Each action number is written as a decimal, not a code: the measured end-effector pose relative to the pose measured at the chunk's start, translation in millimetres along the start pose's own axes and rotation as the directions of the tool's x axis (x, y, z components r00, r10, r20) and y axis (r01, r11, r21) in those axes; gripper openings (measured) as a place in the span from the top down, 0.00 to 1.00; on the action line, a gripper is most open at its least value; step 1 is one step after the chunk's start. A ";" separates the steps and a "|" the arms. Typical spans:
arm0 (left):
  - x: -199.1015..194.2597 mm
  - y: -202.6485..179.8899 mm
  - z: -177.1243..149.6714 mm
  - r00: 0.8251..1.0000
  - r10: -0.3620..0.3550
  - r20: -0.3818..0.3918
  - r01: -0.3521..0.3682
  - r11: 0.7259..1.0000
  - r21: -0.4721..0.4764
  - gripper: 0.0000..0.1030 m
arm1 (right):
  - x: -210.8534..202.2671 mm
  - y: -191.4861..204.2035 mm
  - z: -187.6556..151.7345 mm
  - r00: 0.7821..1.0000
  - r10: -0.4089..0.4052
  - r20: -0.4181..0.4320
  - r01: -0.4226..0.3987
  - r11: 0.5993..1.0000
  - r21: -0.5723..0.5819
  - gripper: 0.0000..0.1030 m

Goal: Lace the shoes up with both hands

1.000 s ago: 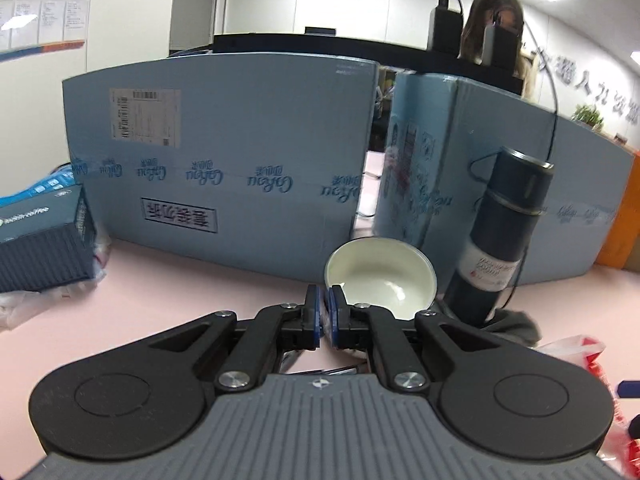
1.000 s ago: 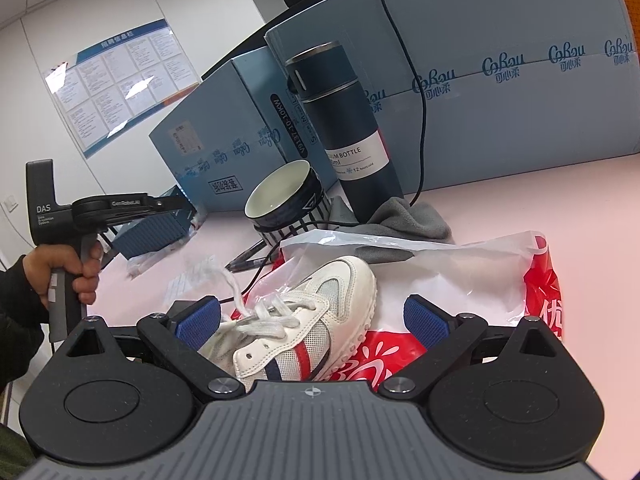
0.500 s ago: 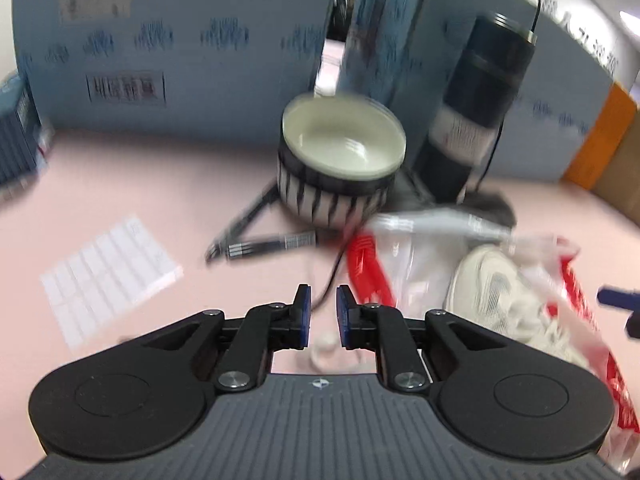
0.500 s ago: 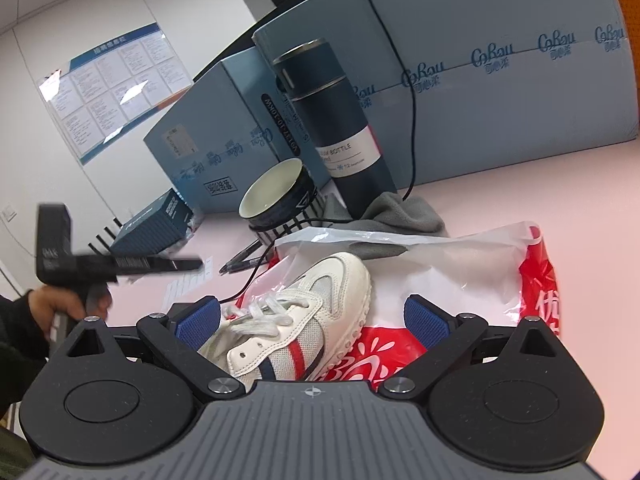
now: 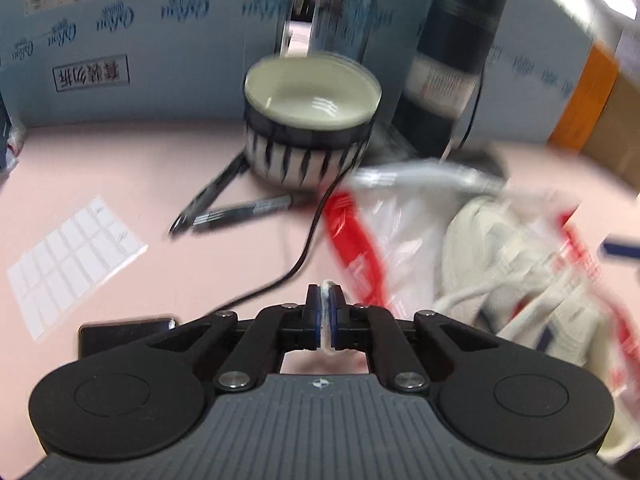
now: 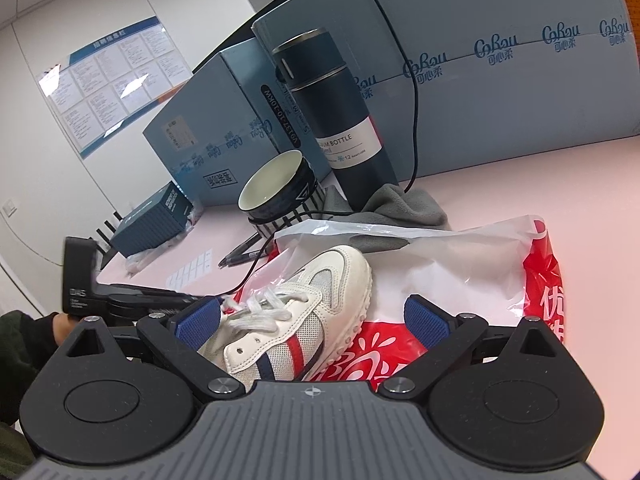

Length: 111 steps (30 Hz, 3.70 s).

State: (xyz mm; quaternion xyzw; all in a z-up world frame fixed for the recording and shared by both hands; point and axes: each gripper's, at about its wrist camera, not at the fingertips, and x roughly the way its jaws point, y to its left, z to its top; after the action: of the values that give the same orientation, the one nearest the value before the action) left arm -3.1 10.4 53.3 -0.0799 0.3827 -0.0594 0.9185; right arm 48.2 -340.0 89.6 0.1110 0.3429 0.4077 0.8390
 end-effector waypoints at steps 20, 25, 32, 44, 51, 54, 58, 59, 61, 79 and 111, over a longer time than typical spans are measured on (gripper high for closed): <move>-4.3 -42.3 22.5 0.967 -0.254 -0.019 0.253 0.954 0.162 0.96 | -2.7 -5.3 -0.7 1.000 0.000 0.012 -0.001 0.999 0.032 0.04; 0.4 -32.9 14.4 0.976 -0.214 -0.040 0.217 0.964 0.152 0.96 | 0.2 -4.5 -0.4 1.000 0.004 0.000 -0.004 1.000 0.028 0.04; 2.9 -29.5 7.8 0.981 -0.182 -0.063 0.190 0.967 0.168 0.78 | 0.3 -6.1 -0.7 1.000 0.001 -0.004 0.000 0.999 0.034 0.04; 0.3 -54.2 33.4 0.942 -0.330 -0.063 0.331 0.880 0.340 0.71 | -2.1 -4.1 -3.4 1.000 -0.014 -0.004 0.014 0.999 0.049 0.04; 28.7 -76.0 41.6 0.908 -0.392 -0.147 0.415 0.792 0.448 0.72 | -15.8 2.3 -9.4 0.997 -0.071 0.023 0.069 0.995 0.069 0.04; 36.9 -79.2 45.3 0.898 -0.405 -0.173 0.436 0.763 0.477 0.72 | -21.7 5.1 -16.2 0.993 -0.112 0.032 0.109 0.990 0.091 0.04; 44.4 -84.4 45.5 0.885 -0.416 -0.209 0.460 0.713 0.530 0.71 | -27.5 11.9 -24.3 0.987 -0.159 0.040 0.153 0.982 0.112 0.04; 45.1 -85.5 44.7 0.883 -0.418 -0.213 0.462 0.698 0.547 0.72 | -28.3 14.1 -26.2 0.985 -0.167 0.043 0.162 0.980 0.115 0.04; 44.9 -84.5 42.9 0.873 -0.440 -0.212 0.478 0.681 0.554 0.81 | -28.9 16.4 -28.8 0.982 -0.184 0.046 0.177 0.977 0.119 0.04; 2.1 -41.6 31.2 0.884 -0.465 0.048 0.430 0.849 0.308 0.98 | 5.1 69.3 -30.7 0.991 -0.129 -0.024 0.125 0.984 -0.128 0.05; -38.0 -66.1 -15.4 0.893 -0.424 0.149 0.391 0.897 0.206 0.98 | 16.0 31.0 -32.3 0.999 -0.043 -0.032 0.040 0.996 -0.078 0.81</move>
State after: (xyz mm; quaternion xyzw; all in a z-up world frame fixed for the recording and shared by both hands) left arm -43.9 -49.5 81.7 -0.0850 0.2614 -0.2759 0.9211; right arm 14.7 -310.9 72.4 0.0643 0.3432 0.4052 0.8449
